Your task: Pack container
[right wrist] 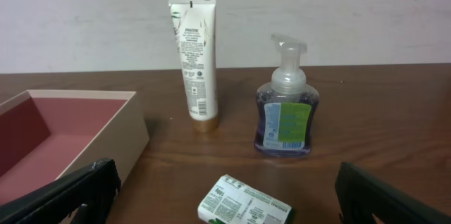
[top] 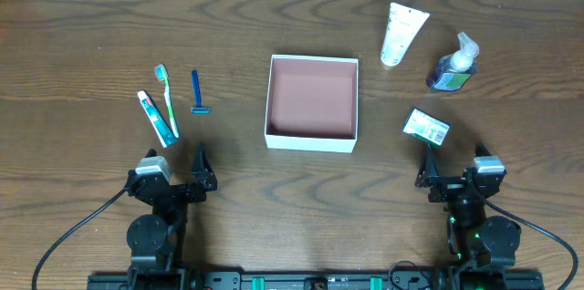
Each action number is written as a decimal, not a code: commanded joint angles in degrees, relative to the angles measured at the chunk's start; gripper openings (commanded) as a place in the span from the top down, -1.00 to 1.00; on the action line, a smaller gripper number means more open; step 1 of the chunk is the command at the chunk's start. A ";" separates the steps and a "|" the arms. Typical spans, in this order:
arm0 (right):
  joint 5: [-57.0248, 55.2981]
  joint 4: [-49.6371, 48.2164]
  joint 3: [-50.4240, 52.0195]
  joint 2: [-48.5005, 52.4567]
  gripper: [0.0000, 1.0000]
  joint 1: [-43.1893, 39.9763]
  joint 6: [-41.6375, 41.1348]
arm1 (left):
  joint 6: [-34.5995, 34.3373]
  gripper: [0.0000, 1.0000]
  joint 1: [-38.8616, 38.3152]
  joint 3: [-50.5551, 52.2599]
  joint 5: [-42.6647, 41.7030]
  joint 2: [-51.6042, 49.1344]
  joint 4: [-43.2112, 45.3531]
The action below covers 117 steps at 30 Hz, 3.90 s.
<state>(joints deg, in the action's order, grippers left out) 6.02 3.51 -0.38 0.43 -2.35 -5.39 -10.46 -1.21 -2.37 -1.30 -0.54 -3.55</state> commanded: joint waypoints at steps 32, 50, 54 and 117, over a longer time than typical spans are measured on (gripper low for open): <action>0.83 0.20 0.07 0.02 -0.98 -0.70 -0.11 | 0.79 -0.96 0.28 2.12 0.42 -0.09 -0.55; -1.36 0.15 0.07 0.02 -0.98 -0.70 -0.11 | 0.79 -0.96 0.28 2.12 0.42 -0.09 -0.55; -1.33 -0.13 0.07 0.02 -0.98 -0.70 -0.15 | 0.79 -0.96 0.28 2.12 0.42 -0.09 -0.55; 18.03 7.45 -73.13 94.16 -0.99 -0.59 6.29 | 0.79 -0.96 0.28 2.12 0.42 -0.09 -0.55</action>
<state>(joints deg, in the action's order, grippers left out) 22.13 12.38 -72.29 93.71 -2.35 1.04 -10.46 -1.21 -2.24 -1.13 -0.64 -3.33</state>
